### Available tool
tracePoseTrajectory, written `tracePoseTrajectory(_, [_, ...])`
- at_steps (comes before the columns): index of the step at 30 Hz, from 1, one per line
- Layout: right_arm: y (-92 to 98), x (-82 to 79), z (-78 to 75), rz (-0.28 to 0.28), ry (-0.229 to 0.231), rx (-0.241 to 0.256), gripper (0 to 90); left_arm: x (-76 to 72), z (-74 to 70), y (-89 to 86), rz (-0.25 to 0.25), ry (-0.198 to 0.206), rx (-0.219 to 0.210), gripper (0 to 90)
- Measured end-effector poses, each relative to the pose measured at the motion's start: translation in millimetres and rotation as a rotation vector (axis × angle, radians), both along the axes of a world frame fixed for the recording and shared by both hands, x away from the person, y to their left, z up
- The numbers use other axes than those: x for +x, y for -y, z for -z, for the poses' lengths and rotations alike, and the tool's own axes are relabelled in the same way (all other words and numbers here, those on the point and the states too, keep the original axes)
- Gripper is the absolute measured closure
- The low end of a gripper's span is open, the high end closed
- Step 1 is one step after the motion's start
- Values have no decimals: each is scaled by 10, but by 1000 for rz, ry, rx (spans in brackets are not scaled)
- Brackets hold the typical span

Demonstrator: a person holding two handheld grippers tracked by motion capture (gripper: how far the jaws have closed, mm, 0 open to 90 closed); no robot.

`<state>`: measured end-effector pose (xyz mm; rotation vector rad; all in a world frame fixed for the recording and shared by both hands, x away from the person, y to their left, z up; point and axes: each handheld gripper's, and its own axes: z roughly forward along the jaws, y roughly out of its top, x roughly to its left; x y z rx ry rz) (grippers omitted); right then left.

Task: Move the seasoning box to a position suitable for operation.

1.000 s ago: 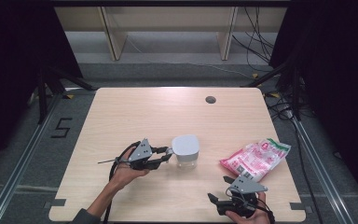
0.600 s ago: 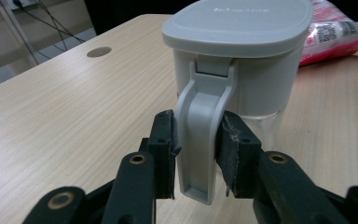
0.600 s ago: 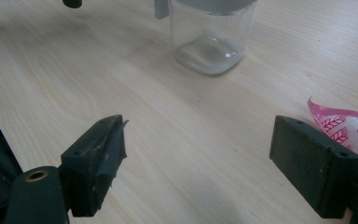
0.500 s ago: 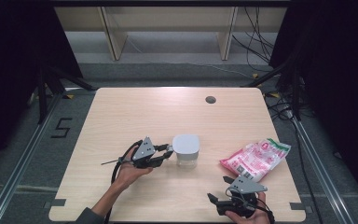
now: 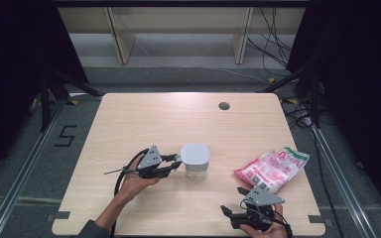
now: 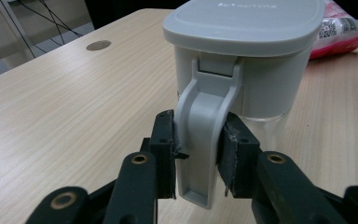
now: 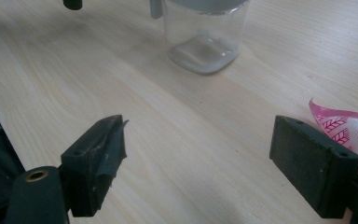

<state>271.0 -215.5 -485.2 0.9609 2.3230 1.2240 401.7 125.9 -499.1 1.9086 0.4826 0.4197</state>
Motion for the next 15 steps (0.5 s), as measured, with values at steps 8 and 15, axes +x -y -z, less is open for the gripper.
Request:
tracePoseTrajectory(8, [-4, -5, -3, 7, -10, -2, 190, 19, 9, 3, -36, 4, 10, 690])
tracePoseTrajectory(15, [5, 4, -4, -13, -2, 0, 190, 50, 21, 16, -43, 0, -4, 689])
